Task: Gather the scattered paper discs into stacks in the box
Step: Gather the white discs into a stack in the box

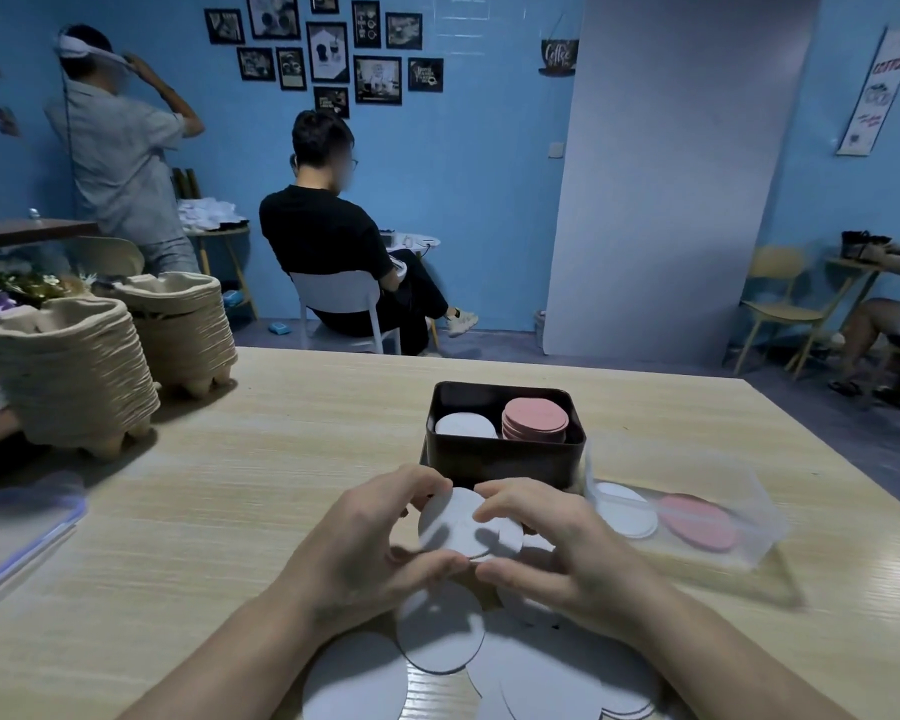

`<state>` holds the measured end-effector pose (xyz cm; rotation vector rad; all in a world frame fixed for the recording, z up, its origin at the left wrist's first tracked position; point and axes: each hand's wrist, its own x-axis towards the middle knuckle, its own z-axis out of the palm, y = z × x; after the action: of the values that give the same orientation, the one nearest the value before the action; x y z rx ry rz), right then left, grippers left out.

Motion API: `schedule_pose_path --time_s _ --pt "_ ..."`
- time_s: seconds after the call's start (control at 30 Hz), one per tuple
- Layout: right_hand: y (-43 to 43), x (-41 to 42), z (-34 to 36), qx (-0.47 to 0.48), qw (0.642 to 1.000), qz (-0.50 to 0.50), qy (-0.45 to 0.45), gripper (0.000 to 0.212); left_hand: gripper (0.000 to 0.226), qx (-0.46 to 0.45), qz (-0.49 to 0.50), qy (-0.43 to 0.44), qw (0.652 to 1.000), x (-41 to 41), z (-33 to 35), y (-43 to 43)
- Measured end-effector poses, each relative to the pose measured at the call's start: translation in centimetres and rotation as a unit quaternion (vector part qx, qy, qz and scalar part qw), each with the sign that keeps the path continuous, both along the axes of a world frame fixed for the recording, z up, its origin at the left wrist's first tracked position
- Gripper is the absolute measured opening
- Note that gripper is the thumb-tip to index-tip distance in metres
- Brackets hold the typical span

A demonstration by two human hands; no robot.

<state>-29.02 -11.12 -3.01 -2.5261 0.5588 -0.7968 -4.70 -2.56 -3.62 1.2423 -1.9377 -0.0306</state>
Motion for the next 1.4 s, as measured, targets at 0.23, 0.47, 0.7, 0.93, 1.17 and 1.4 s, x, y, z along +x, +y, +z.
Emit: schedule_pose_path --time_s 0.23,0.47,0.7,0.93,1.17,1.4 --pt "0.12 0.14 0.05 0.004 1.0 0.001 0.004 0.019 0.056 -0.007 -0.019 0.0 1.0 -0.08 -0.42 -0.1" --pt "0.17 -0.28 0.14 0.01 0.999 -0.014 -0.039 0.019 0.025 0.006 -0.032 0.024 0.999 0.5 -0.56 -0.07" --pt "0.19 -0.13 0.08 0.011 1.0 -0.003 -0.028 0.025 0.015 -0.014 -0.051 0.027 0.998 0.05 -0.77 -0.16" --pt "0.13 -0.15 0.11 -0.001 1.0 -0.002 -0.009 0.028 0.017 -0.018 -0.049 0.022 0.998 -0.19 -0.81 -0.06" --pt "0.04 -0.14 -0.04 0.008 1.0 -0.004 -0.02 0.028 0.021 -0.018 -0.049 0.02 0.998 -0.26 -0.9 -0.12" --pt "-0.1 -0.04 -0.06 0.011 1.0 0.005 -0.023 0.031 0.024 -0.011 -0.054 0.012 0.998 -0.22 -0.96 -0.33"
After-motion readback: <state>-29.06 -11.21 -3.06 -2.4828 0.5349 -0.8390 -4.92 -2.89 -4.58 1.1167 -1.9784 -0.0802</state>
